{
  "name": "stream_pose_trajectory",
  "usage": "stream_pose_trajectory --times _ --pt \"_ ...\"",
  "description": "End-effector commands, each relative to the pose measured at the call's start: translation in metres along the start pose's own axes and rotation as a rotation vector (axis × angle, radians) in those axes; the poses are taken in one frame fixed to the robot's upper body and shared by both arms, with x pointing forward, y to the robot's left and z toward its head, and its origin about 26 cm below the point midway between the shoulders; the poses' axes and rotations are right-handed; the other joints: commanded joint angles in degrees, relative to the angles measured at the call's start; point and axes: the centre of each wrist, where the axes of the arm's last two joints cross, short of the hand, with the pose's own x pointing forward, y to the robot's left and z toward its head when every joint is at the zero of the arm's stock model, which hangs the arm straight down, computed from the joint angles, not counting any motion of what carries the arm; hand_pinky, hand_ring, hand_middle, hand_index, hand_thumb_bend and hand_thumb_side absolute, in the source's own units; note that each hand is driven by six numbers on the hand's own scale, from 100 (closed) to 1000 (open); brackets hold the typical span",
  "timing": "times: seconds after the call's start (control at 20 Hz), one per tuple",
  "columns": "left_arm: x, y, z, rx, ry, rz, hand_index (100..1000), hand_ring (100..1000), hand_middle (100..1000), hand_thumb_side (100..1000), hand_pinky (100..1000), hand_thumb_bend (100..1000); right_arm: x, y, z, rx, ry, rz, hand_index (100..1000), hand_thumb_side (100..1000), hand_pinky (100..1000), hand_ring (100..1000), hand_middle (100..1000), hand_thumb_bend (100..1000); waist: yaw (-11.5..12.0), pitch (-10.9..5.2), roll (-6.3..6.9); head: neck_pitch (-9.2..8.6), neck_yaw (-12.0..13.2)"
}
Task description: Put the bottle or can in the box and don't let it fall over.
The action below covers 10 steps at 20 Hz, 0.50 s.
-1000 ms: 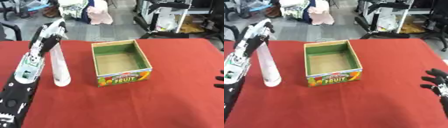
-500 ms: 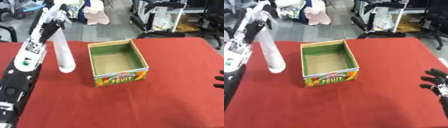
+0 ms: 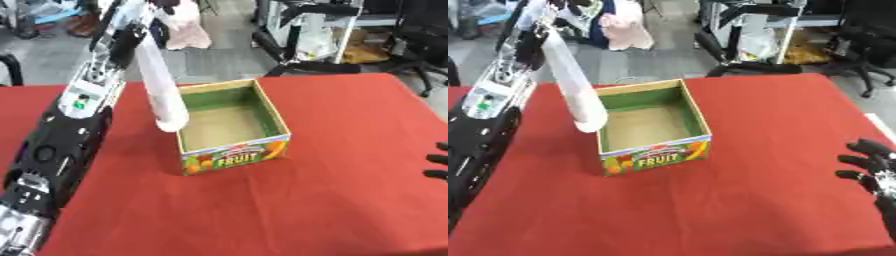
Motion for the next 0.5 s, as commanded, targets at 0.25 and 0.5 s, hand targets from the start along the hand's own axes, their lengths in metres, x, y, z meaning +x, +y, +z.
stream_pose_trajectory --times 0.25,0.5 --pt "-0.012 -0.013 -0.005 -0.187 -0.078 0.005 536 804 340 672 397 100 0.005 0.012 -0.017 0.075 -0.035 -0.03 849 523 690 782 794 100 -1.71 0.44 -0.19 -1.62 0.98" --pt "-0.019 -0.023 0.001 -0.329 -0.111 -0.015 681 960 510 658 470 100 0.004 0.014 -0.019 0.092 -0.035 -0.039 849 525 690 782 794 100 -1.98 0.8 -0.33 -1.66 1.19"
